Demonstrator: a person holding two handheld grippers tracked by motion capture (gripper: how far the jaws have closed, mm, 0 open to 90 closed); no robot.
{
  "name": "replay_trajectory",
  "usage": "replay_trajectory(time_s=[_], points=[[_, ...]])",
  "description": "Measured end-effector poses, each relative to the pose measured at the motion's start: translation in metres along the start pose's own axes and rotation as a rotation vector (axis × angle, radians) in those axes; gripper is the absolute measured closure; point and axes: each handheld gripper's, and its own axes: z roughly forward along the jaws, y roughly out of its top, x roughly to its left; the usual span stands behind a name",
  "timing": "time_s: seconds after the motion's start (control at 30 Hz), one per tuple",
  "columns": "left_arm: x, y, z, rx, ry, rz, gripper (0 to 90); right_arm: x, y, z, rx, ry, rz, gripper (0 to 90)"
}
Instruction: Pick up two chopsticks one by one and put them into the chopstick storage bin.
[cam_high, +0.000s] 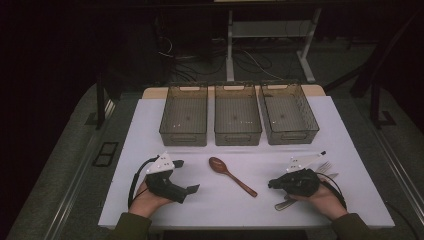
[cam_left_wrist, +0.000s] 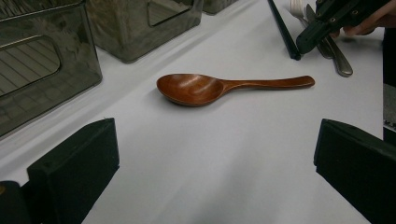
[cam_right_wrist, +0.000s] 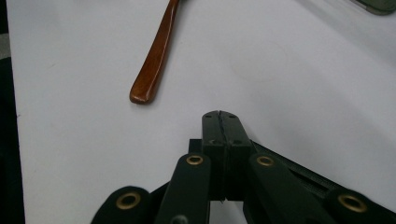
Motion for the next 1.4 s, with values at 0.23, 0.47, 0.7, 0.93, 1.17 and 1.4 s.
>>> replay_trajectory(time_s=[0.23, 0.47, 0.7, 0.93, 1.17, 1.4], points=[[0.0, 0.0, 0.0, 0.0, -0.001, 0.001, 0.0, -0.002, 0.005, 0.005, 0.004, -0.011, -0.008, 88.7], [0.0, 0.0, 0.001, 0.003, -0.002, 0.001, 0.0, -0.005, 0.008, 0.008, -0.006, -0.013, -0.006, 88.7], [0.0, 0.0, 0.002, 0.004, -0.003, 0.0, 0.0, -0.008, 0.011, 0.011, -0.01, -0.019, -0.002, 88.8], [0.0, 0.0, 0.002, 0.006, -0.007, 0.0, 0.0, -0.012, 0.018, 0.016, -0.02, -0.028, 0.002, 88.8], [0.0, -0.001, 0.002, 0.006, -0.007, 0.0, 0.0, -0.017, 0.023, 0.021, -0.023, -0.031, 0.005, 88.8], [0.0, 0.0, 0.001, 0.005, -0.005, -0.001, 0.0, -0.017, 0.026, 0.014, -0.044, -0.034, 0.009, 88.7]])
